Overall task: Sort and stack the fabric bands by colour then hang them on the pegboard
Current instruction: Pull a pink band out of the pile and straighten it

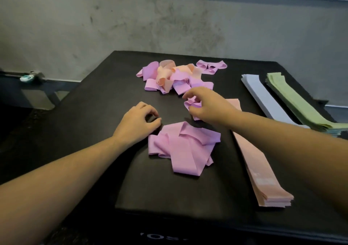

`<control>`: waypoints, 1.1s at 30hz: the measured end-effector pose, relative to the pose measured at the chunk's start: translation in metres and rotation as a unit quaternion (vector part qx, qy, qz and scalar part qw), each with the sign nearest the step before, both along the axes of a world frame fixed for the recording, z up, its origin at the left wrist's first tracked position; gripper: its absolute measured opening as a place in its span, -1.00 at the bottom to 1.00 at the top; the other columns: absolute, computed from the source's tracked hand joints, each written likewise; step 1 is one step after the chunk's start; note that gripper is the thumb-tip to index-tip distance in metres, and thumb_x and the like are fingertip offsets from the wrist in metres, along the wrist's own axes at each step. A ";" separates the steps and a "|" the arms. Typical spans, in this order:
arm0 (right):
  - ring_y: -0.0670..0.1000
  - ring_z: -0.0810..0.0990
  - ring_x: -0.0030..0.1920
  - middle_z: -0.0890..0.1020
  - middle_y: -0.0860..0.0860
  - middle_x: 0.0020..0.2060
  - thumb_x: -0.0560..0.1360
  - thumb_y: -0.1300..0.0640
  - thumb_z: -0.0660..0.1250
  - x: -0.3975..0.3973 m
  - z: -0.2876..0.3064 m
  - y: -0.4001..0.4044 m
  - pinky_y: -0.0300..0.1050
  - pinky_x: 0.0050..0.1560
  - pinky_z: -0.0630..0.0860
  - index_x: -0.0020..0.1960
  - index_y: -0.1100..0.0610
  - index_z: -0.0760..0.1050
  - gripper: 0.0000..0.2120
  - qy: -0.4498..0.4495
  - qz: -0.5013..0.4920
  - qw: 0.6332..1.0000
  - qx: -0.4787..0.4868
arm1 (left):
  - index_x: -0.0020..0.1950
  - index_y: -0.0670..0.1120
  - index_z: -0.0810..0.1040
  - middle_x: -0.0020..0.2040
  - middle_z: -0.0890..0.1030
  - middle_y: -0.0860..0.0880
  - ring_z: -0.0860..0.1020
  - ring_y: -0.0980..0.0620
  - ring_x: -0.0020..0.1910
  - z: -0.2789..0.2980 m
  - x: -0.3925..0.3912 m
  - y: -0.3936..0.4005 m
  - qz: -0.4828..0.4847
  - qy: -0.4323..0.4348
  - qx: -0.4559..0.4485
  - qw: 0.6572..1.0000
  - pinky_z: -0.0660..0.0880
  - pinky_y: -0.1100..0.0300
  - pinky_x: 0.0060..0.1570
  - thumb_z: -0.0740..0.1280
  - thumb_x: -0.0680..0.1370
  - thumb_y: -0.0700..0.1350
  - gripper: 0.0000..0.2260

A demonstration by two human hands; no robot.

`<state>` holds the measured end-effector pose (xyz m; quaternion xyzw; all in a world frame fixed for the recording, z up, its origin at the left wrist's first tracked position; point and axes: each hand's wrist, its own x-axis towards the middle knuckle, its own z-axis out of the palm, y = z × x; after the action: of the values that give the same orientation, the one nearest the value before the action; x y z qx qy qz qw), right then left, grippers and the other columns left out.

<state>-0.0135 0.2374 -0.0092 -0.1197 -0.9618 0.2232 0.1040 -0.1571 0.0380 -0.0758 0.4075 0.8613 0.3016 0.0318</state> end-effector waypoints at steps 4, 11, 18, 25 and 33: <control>0.00 0.48 0.27 0.52 -0.01 0.33 0.51 0.25 0.33 -0.052 0.000 0.001 -0.11 0.26 0.43 0.37 -0.01 0.44 -0.54 0.025 0.030 0.999 0.007 | -0.02 0.06 0.60 0.03 0.50 0.13 0.51 0.12 -0.02 -0.005 -0.003 0.001 0.016 -0.018 0.041 0.999 0.53 0.06 0.05 0.39 0.54 0.11 -0.85; 0.13 0.22 0.54 0.17 0.00 0.60 0.53 0.19 0.34 -0.140 -0.004 0.022 0.19 0.48 0.22 0.58 -0.05 0.21 -0.34 -0.081 0.113 0.942 0.305 | -0.06 0.09 0.58 -0.02 0.51 0.16 0.52 0.13 -0.06 -0.011 -0.007 0.002 0.017 -0.022 0.063 0.998 0.55 0.07 0.03 0.38 0.53 0.17 -0.83; 0.13 0.57 0.14 0.68 0.05 0.01 0.60 0.04 0.28 -0.135 -0.028 0.036 0.17 0.45 0.16 0.16 -0.07 0.63 -0.79 -0.029 0.003 0.963 0.269 | -0.08 0.07 0.57 -0.04 0.52 0.16 0.49 0.17 -0.11 -0.011 -0.006 0.002 0.017 -0.016 0.070 0.997 0.46 0.18 -0.02 0.40 0.53 0.14 -0.84; 0.01 0.63 0.05 0.71 0.00 0.03 0.56 0.15 0.37 -0.060 -0.016 -0.007 -0.06 0.12 0.54 0.15 0.06 0.65 -0.81 0.054 0.066 0.995 0.048 | 0.02 0.21 0.44 -0.05 0.53 0.23 0.50 0.25 -0.25 -0.006 0.001 -0.003 0.028 -0.086 0.125 0.988 0.40 0.22 -0.21 0.42 0.46 0.16 -0.78; -0.09 0.57 -0.10 0.62 -0.10 -0.09 0.65 0.14 0.23 0.011 0.015 -0.044 -0.26 -0.10 0.51 0.08 -0.05 0.50 -0.88 0.107 0.061 0.980 -0.153 | 0.15 0.32 0.27 0.01 0.62 0.07 0.63 0.13 -0.09 0.011 0.028 -0.015 0.012 -0.169 0.175 0.970 0.60 -0.01 0.02 0.50 0.32 0.29 -0.46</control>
<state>-0.0023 0.1936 0.0054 -0.0506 -0.9050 0.3853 0.1729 -0.1287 0.0230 -0.0647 0.3393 0.7820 0.5129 0.1018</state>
